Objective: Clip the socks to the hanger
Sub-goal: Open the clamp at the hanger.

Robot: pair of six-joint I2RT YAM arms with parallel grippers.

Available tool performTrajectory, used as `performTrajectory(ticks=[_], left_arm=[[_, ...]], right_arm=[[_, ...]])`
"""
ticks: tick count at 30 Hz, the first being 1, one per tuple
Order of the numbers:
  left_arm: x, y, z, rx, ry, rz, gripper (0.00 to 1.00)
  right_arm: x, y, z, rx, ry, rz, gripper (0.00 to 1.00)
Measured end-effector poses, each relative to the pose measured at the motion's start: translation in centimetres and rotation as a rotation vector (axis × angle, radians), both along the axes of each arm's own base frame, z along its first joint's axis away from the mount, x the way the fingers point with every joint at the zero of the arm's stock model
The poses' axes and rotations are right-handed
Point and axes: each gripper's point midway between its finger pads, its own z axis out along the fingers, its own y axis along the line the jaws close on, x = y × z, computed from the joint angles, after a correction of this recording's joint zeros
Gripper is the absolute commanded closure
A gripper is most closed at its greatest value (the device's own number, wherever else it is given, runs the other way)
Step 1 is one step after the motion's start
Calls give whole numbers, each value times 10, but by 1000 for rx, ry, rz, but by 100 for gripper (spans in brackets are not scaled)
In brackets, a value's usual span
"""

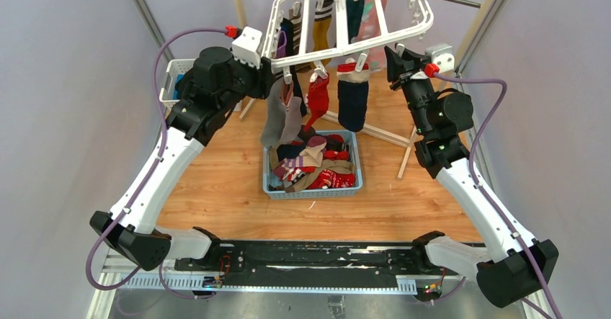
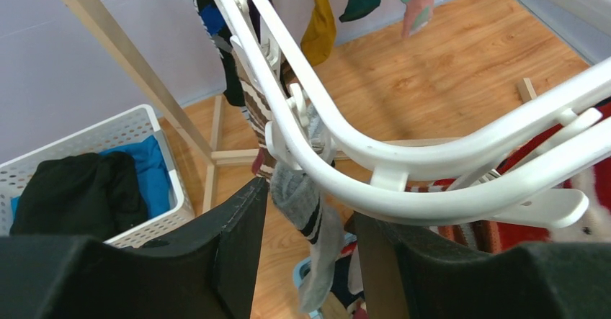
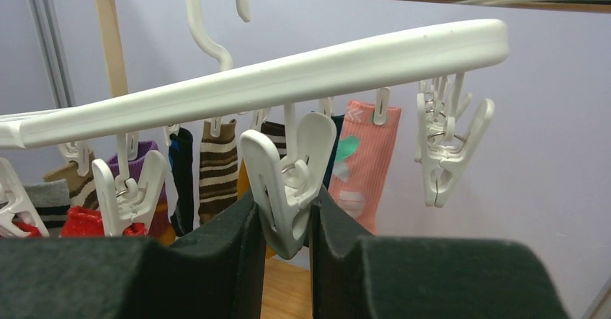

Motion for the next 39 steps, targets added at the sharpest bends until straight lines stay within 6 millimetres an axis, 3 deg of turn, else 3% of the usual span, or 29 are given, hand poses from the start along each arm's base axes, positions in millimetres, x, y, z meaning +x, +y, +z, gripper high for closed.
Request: performTrajectory(ticks=[11, 15, 21, 26, 31, 35, 39], left_arm=[[-5, 0, 5, -20, -2, -8, 48], [-12, -2, 5, -34, 12, -33, 42], [-38, -14, 13, -92, 47, -138, 33], [-75, -31, 38, -187, 58, -297, 31], [-99, -43, 65, -264, 61, -407, 31], [-107, -52, 78, -319, 85, -461, 31], [-101, -67, 86, -344, 104, -501, 28]], right_arm=[[-14, -4, 9, 22, -31, 14, 100], [-20, 4, 10, 24, -27, 68, 100], [-31, 34, 1, 2, 28, 226, 100], [-49, 68, -1, -27, 55, 349, 100], [-63, 92, -2, -49, 70, 412, 100], [-71, 112, 0, -67, 78, 435, 100], [-75, 132, 3, -72, 87, 465, 100]])
